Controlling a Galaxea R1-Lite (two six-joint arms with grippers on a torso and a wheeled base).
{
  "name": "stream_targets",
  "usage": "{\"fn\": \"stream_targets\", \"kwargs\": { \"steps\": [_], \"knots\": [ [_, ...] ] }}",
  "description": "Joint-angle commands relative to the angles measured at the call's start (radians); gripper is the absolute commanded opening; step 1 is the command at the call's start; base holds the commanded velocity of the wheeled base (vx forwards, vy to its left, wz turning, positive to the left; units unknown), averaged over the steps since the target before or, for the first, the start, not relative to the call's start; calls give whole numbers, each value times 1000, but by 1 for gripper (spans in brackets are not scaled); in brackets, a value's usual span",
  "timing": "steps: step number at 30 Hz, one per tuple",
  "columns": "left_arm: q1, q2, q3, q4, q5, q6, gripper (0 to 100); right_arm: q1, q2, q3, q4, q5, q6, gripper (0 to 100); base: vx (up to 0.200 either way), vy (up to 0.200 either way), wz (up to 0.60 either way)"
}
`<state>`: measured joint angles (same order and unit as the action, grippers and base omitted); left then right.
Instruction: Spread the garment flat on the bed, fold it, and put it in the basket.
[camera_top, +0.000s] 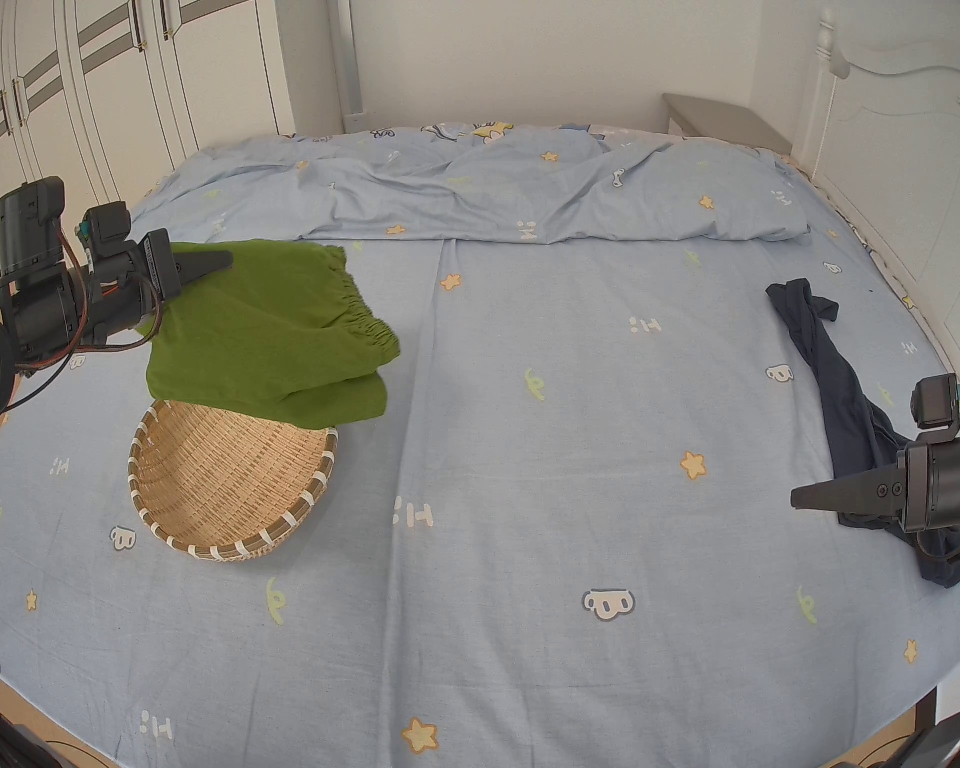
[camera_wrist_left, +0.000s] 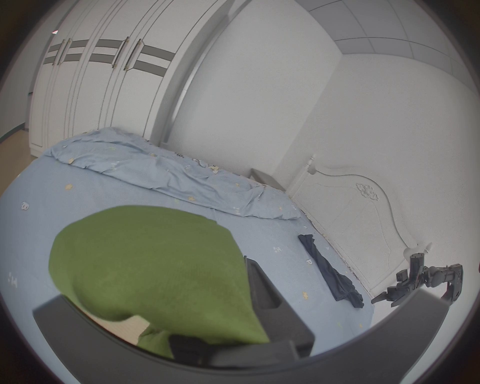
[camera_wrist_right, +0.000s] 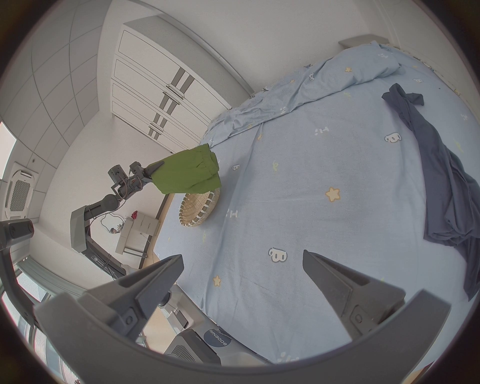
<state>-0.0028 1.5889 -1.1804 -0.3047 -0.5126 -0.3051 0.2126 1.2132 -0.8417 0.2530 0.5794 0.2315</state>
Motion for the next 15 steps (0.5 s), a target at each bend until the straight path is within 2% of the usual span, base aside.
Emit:
{"fn": "stream_targets", "kwargs": {
  "steps": [1,9,15],
  "knots": [
    [43,-4,36,2,0,-6,0,-1,-6,0,0,0,0,100,0,0,0],
    [83,-32,128,7,3,-6,0,2,-6,1,-1,0,2,100,0,0,0],
    [96,-32,260,2,3,-3,0,4,-7,3,0,2,2,100,0,0,0]
  ]
}}
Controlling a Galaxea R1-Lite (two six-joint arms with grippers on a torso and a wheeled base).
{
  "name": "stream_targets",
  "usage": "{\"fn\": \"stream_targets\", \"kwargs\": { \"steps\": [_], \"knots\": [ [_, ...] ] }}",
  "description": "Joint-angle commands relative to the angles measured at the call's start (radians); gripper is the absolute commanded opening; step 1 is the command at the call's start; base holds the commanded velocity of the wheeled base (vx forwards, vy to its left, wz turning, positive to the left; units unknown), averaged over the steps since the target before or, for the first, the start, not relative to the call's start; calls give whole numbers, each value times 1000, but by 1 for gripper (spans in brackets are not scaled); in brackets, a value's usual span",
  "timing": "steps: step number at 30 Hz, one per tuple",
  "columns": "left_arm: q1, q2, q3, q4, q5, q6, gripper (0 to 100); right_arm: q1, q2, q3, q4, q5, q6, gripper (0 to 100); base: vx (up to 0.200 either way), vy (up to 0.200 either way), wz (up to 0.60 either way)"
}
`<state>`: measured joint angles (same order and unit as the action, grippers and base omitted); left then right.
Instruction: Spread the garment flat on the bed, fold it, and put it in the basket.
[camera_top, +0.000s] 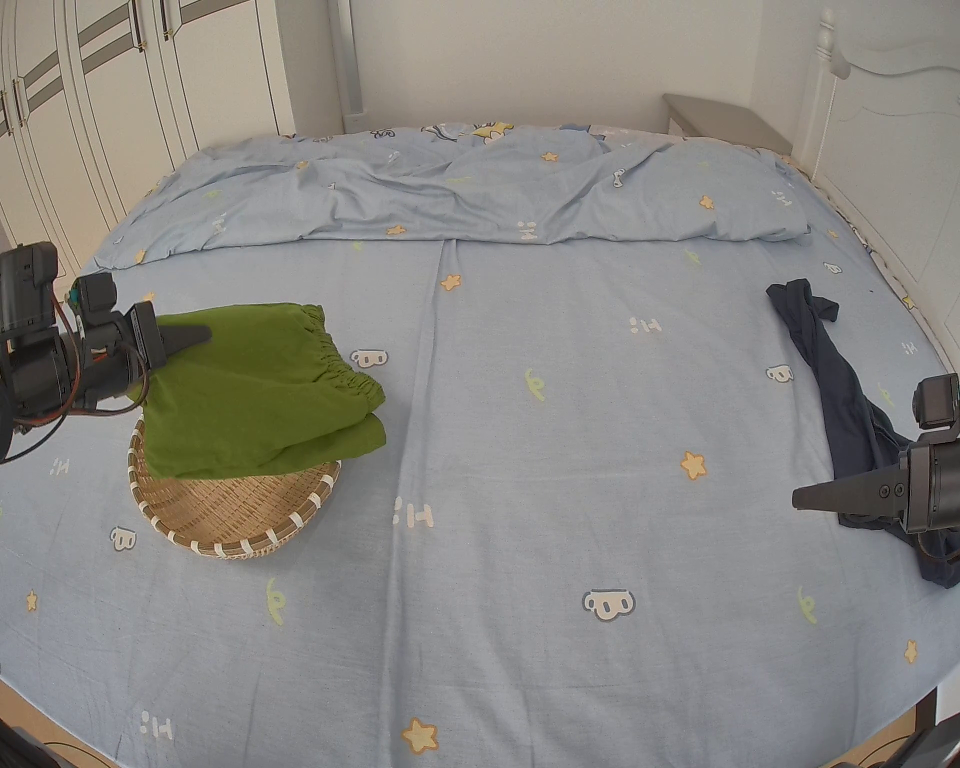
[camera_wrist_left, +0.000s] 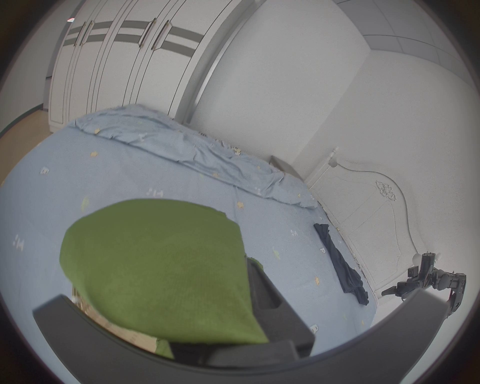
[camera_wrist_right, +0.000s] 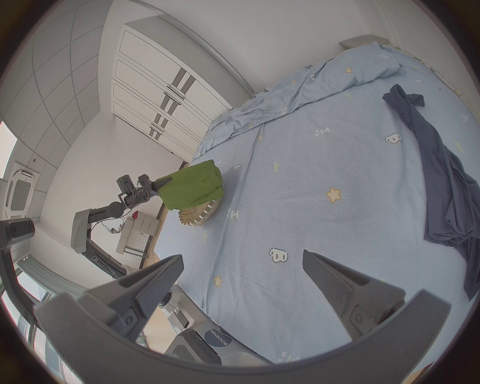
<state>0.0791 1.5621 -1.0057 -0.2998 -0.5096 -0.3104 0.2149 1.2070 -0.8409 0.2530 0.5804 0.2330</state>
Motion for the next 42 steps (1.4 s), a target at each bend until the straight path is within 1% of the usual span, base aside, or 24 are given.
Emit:
{"fn": "stream_targets", "kwargs": {
  "steps": [1,5,7,8,11,12,13,14,17,23,29,31,33,34,37,39,42],
  "knots": [
    [21,-2,110,1,0,2,0,1,-1,0,0,1,0,100,0,0,0],
    [56,49,170,-4,2,2,0,3,2,6,-3,2,0,100,0,0,0],
    [74,81,170,-9,3,4,0,4,2,8,-8,1,-1,100,0,0,0],
    [103,119,167,-10,9,5,0,4,2,9,-9,1,-1,100,0,0,0],
    [136,177,139,-9,48,8,0,4,-1,8,-11,1,-1,100,0,0,0],
    [137,197,127,-4,68,7,0,4,-3,8,-11,1,-1,100,0,0,0],
    [137,197,127,-4,68,7,0,4,-3,8,-11,1,-1,100,0,0,0],
    [134,237,104,-2,111,5,0,6,-3,8,-11,1,-1,100,0,0,0],
    [123,276,84,-1,152,4,0,4,-1,8,-11,1,-1,100,0,0,0],
    [117,346,9,16,164,4,0,8,2,9,-11,1,-1,100,0,0,0],
    [93,358,-57,119,167,2,0,14,6,9,-9,1,-1,100,0,0,0],
    [93,369,-68,139,177,2,0,14,6,11,-11,1,-1,100,0,0,0],
    [93,381,-86,162,207,2,0,14,6,9,-11,1,-1,100,0,0,0],
    [93,383,-96,176,224,2,100,14,6,9,-11,1,-1,100,0,0,0],
    [93,371,-109,200,244,2,100,15,6,11,-9,1,-1,100,0,0,0],
    [93,366,-108,214,244,2,100,15,6,11,-11,1,-1,100,0,0,0],
    [94,296,-102,234,263,5,100,15,6,11,-11,1,-1,100,0,0,0]
  ]
}}
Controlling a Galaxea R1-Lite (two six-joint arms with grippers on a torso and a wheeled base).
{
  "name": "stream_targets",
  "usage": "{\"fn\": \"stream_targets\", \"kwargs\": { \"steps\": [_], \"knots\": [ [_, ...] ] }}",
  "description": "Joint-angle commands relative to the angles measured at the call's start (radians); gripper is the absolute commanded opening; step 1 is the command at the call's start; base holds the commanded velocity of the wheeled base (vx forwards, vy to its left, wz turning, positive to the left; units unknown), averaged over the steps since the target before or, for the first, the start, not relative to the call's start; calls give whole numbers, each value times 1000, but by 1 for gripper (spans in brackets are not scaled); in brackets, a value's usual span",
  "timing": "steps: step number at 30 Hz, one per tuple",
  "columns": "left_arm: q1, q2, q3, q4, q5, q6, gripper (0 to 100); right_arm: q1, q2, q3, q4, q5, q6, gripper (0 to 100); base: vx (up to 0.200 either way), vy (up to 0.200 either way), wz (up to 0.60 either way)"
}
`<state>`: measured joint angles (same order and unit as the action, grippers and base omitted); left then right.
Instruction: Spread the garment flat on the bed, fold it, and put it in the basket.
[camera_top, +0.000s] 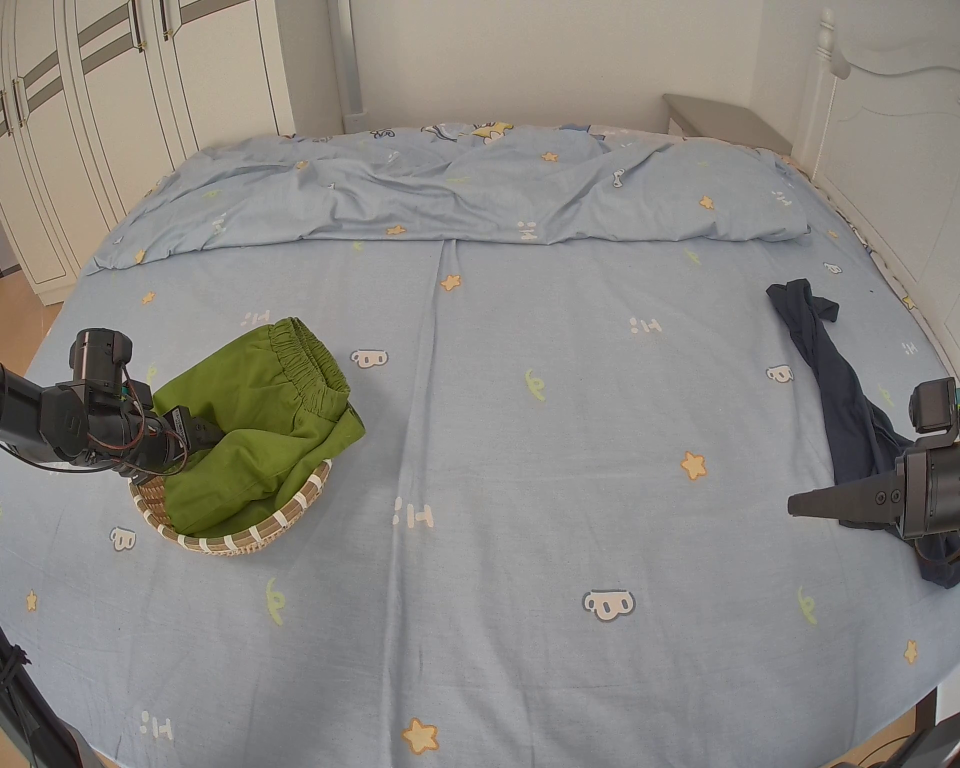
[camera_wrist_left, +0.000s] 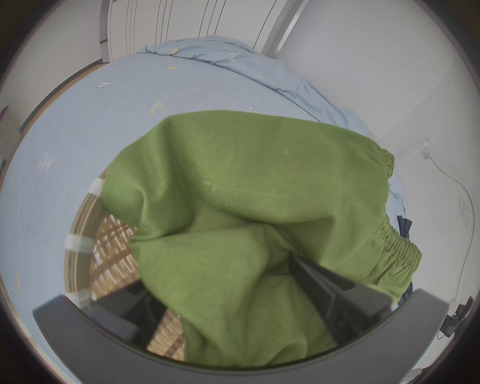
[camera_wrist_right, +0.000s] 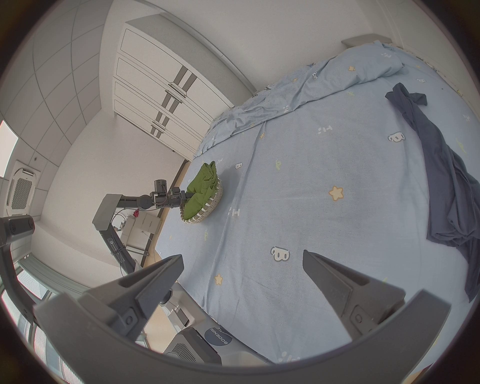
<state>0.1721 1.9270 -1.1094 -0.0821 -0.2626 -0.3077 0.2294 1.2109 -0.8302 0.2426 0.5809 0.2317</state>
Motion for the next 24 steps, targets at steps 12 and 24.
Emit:
{"fn": "stream_targets", "kwargs": {
  "steps": [12,24],
  "knots": [
    [9,-487,-18,245,62,38,100,-2,-13,2,0,-3,-8,100,0,0,0],
    [-129,-953,210,303,62,51,100,-22,-407,266,-80,-18,-111,100,0,0,0]
  ]
}}
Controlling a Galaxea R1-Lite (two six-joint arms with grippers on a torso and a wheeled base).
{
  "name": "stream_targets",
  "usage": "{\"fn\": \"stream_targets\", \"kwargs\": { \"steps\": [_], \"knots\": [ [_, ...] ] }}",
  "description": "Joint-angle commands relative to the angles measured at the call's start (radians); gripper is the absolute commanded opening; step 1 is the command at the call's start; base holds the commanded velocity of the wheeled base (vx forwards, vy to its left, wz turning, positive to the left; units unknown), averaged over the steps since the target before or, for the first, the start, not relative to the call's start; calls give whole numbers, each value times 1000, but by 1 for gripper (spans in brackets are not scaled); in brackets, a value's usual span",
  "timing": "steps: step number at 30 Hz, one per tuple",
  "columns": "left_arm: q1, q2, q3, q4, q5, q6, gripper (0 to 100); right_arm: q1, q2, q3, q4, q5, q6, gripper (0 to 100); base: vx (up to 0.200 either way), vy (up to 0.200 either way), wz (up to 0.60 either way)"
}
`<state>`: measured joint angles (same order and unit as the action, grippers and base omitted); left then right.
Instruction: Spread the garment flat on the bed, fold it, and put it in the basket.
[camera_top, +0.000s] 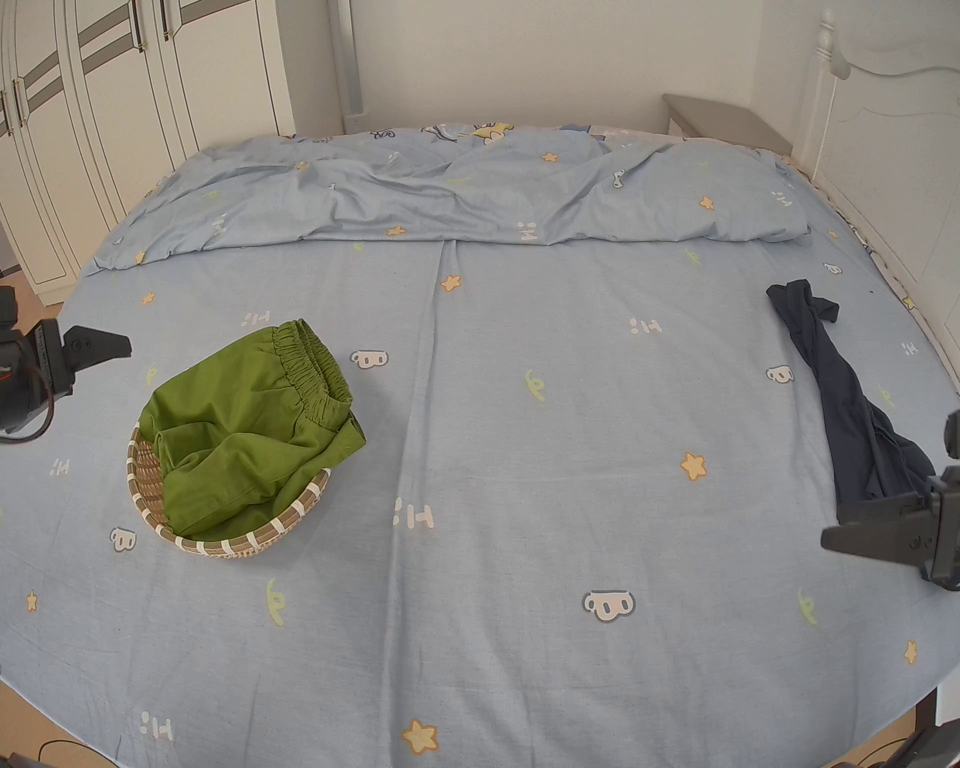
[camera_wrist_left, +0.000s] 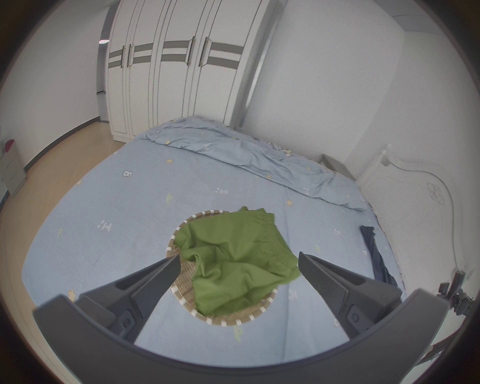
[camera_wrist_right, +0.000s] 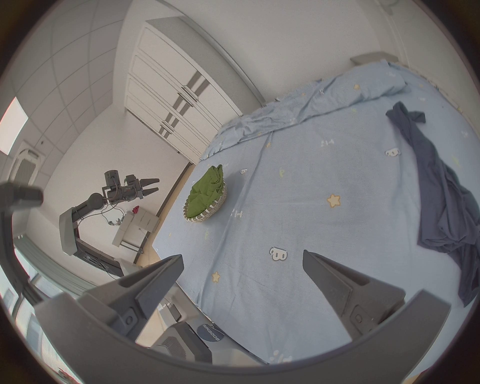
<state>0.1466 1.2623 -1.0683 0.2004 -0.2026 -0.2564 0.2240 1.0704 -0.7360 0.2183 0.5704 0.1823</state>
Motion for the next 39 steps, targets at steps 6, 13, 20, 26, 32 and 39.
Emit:
{"fn": "stream_targets", "kwargs": {
  "steps": [6,13,20,26,32,39],
  "knots": [
    [-104,-564,462,27,5,2,100,-41,-555,306,-46,-11,-57,100,0,0,0],
    [-38,-837,700,45,54,0,100,-46,-731,334,101,-27,-26,100,0,0,0],
    [-62,-1064,903,25,51,6,100,-58,-922,460,139,-75,5,100,0,0,0],
    [-93,-1196,972,-72,45,26,100,-60,-978,564,90,-250,9,100,0,0,0],
    [-93,-1198,1067,-246,178,227,100,-61,-977,589,38,-454,2,100,0,0,0],
    [-96,-1196,1068,-205,216,292,100,-80,-977,650,-65,-620,3,100,0,0,0]
  ]
}}
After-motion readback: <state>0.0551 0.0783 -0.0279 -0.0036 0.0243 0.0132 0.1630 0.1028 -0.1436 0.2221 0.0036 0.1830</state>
